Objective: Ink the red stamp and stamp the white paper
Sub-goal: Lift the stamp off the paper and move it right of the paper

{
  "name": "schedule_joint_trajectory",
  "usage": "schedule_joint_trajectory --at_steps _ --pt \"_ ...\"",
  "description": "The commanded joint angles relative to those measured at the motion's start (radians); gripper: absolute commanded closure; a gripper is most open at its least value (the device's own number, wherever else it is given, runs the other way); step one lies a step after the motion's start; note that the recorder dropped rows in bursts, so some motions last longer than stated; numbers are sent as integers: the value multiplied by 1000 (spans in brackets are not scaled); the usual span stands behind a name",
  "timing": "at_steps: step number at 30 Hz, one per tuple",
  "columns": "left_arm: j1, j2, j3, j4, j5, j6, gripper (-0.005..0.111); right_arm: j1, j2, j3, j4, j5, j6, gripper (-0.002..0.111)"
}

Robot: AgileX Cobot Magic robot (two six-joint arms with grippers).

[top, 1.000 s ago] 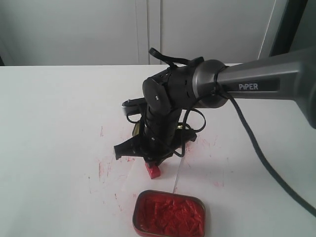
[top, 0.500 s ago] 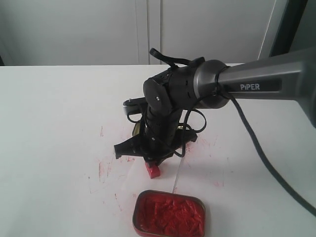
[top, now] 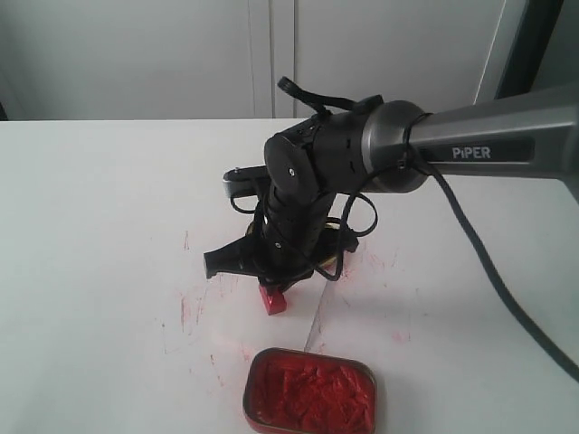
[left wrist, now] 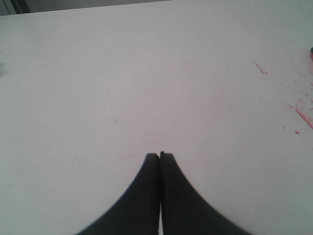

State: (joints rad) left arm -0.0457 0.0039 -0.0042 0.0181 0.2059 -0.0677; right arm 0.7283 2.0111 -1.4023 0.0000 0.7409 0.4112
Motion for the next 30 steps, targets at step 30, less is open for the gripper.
schedule_joint_trajectory --at_steps 30 --pt "4 -4 4 -2 -4 -3 107 -194 -123 76 444 47 -485 108"
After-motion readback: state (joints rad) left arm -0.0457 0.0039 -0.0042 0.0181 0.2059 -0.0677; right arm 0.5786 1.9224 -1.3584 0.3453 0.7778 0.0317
